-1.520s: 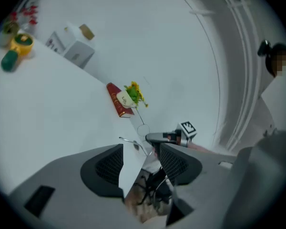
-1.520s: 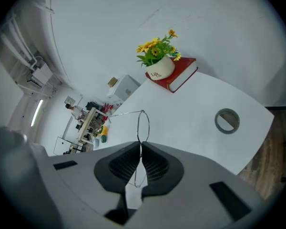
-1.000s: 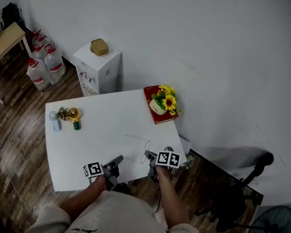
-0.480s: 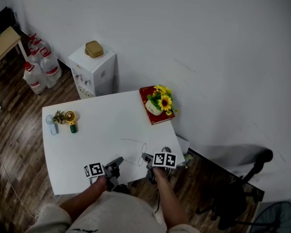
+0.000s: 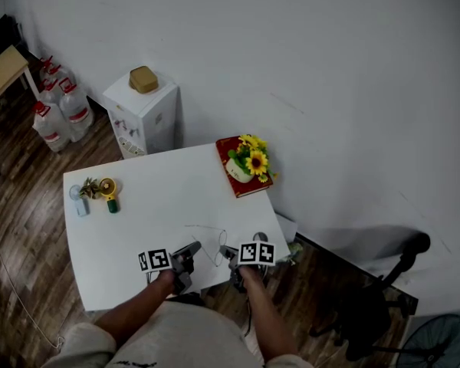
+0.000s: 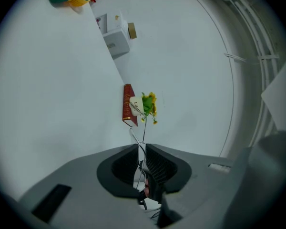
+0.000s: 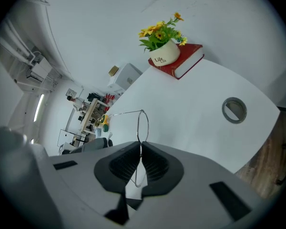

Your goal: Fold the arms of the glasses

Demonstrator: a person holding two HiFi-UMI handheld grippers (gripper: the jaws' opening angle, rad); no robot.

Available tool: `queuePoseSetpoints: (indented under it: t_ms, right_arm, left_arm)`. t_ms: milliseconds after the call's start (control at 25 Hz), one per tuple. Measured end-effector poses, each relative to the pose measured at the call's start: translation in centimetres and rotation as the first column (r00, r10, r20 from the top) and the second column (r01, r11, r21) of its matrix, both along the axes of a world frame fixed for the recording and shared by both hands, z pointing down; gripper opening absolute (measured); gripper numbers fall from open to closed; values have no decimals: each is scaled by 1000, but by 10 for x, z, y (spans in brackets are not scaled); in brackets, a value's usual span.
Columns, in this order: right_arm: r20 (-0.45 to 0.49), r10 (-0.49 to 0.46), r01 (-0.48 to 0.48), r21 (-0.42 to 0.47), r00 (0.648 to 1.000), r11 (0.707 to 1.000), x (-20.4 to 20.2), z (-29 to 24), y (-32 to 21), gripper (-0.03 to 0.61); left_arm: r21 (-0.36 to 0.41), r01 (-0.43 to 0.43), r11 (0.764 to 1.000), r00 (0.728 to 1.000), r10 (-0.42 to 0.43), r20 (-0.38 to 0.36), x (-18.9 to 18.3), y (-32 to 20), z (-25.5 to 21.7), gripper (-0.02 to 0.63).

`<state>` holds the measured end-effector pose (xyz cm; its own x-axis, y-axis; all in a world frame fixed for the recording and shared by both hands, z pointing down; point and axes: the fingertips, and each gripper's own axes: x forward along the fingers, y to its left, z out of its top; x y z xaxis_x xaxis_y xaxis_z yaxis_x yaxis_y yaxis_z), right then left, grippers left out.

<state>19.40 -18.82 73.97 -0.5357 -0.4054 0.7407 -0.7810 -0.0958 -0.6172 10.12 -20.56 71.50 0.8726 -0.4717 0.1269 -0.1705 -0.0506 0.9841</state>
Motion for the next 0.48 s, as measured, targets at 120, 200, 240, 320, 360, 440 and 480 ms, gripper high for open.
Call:
queuePoseSetpoints:
  t_ms: [120, 200, 240, 320, 360, 440, 480]
  right_arm:
    - [5, -14, 14, 3, 1000, 1000, -4, -2, 2, 18]
    - [10, -21, 21, 4, 1000, 1000, -7, -4, 3, 18]
    - [14, -23, 23, 4, 1000, 1000, -8, -5, 3, 18]
    - [19, -26, 26, 2, 999, 1000, -9, -6, 4, 18]
    - [21, -27, 27, 1, 999, 1000, -10, -6, 5, 18]
    - [26, -32, 32, 2, 999, 999, -13, -7, 6, 18]
    - [28, -36, 36, 3, 999, 999, -14, -8, 6, 18]
  left_arm:
    - [16, -31, 999, 999, 31, 17, 9, -5, -3, 43]
    - [21, -52, 998, 998, 51, 28, 13, -7, -4, 40]
    - [22, -61, 998, 998, 60, 32, 16, -8, -4, 38]
    - [24, -77, 997, 996, 76, 40, 21, -9, -4, 37]
    - [24, -83, 996, 996, 82, 43, 23, -10, -4, 35]
    - [23, -95, 995, 994, 94, 47, 27, -10, -5, 32]
    - [24, -101, 995, 994, 100, 49, 29, -10, -5, 29]
